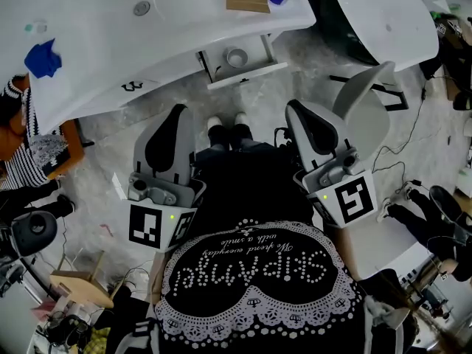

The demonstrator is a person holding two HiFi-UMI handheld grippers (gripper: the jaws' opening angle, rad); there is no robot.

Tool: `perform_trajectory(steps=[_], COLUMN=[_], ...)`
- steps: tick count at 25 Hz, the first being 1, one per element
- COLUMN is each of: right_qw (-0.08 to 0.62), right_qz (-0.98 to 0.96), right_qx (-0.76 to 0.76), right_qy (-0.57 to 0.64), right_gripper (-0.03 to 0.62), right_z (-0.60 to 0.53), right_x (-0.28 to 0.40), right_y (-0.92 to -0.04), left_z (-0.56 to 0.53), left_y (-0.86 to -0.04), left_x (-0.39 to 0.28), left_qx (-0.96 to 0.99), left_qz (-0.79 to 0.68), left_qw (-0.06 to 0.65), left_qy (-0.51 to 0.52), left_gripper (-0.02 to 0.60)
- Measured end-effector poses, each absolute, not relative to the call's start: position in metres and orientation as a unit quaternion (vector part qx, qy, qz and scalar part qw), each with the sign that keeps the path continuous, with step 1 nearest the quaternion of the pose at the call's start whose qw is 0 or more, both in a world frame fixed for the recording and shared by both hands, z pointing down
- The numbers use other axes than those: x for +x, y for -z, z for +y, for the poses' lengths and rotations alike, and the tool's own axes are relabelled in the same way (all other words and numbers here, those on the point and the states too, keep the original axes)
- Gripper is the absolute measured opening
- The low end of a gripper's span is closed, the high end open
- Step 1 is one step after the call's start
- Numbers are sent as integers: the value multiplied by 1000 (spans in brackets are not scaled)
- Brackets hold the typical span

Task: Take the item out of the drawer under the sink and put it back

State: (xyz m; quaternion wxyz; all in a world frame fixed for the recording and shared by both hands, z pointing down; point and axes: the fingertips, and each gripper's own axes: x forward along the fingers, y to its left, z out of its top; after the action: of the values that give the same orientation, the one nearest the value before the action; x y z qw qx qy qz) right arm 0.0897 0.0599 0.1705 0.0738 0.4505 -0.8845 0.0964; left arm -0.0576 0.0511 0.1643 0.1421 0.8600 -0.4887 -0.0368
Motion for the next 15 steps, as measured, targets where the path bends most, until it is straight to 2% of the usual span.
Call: perform_trajectory(steps=[15], right_qw=[78], right_qz=[-849], right_qx=[516], right_qy=[-86], right_gripper=[18], right_z=[54], right_x=[132], right_y=[-155], left_z=[49], left_y=[-168], left_x=[-67], left_qx=[861], left_qz=[-485], left_qw=[149], left_qy=[33], left_gripper=[5])
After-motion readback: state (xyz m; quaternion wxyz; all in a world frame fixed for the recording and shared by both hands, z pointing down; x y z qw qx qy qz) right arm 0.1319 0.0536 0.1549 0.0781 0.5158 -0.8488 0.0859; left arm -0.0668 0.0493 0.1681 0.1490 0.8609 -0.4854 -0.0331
